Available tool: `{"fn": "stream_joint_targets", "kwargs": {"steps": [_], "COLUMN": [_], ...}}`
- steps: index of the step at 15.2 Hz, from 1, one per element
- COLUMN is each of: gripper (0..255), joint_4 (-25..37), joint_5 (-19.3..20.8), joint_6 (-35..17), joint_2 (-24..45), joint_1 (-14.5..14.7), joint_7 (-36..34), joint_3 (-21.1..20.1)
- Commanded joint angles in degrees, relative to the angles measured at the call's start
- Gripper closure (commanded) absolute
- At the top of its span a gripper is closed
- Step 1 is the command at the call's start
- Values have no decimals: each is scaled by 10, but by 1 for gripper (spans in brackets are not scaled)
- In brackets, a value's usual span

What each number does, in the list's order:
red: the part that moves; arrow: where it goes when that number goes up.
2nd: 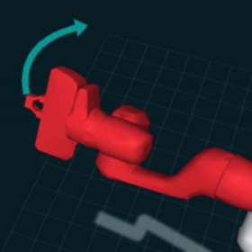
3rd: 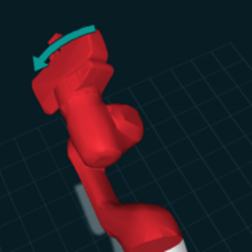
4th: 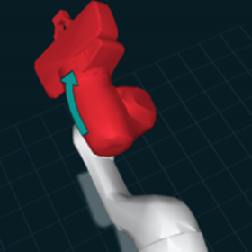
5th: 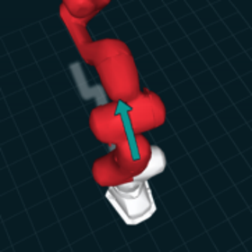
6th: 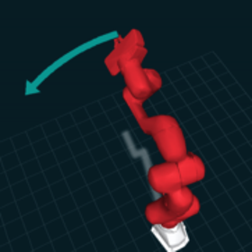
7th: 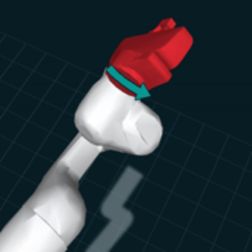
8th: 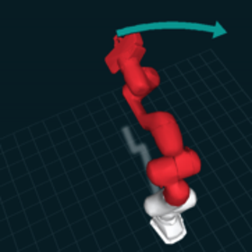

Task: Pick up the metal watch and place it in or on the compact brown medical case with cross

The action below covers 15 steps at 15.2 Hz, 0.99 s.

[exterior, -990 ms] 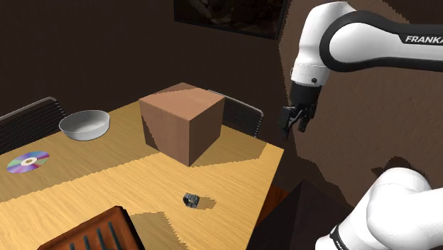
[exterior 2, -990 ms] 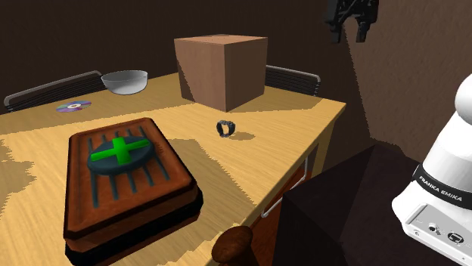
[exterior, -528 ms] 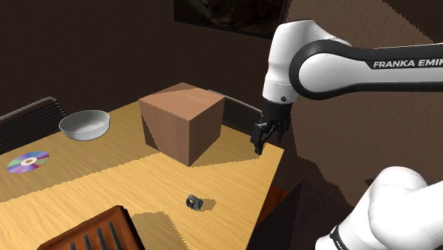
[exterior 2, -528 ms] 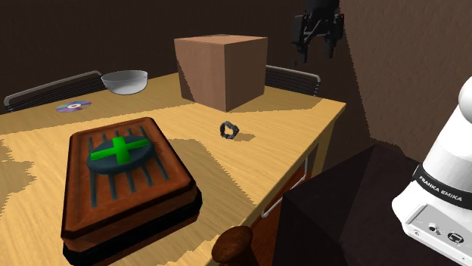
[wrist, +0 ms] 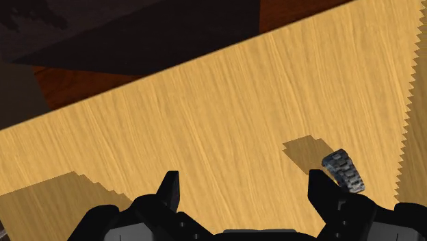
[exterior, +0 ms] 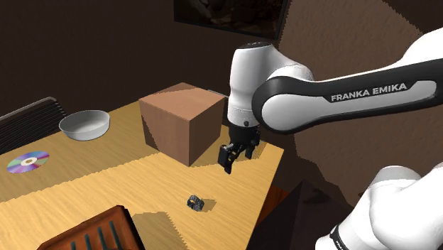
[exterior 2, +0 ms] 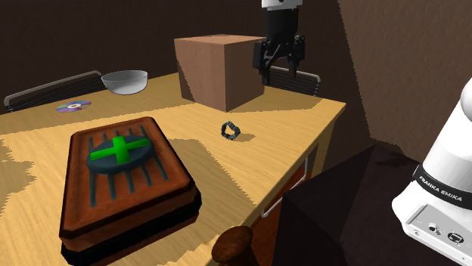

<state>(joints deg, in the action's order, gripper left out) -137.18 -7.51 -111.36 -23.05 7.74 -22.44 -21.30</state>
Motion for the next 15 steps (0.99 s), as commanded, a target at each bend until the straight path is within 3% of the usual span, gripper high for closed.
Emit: {"fn": "stream_joint_targets", "kwargs": {"steps": [1, 6, 11, 15], "gripper": [0, 0, 0, 0], "joint_4": [14, 62, 127, 117], "joint_5": [10, 62, 151, 164], "joint_6": [-24, -77, -108, -130], "joint_2": [35, 136, 251, 267], "joint_1": [4, 9, 25, 27], "joint_7": [-23, -91, -175, -185], "joint_3": [-24, -80, -120, -118]}}
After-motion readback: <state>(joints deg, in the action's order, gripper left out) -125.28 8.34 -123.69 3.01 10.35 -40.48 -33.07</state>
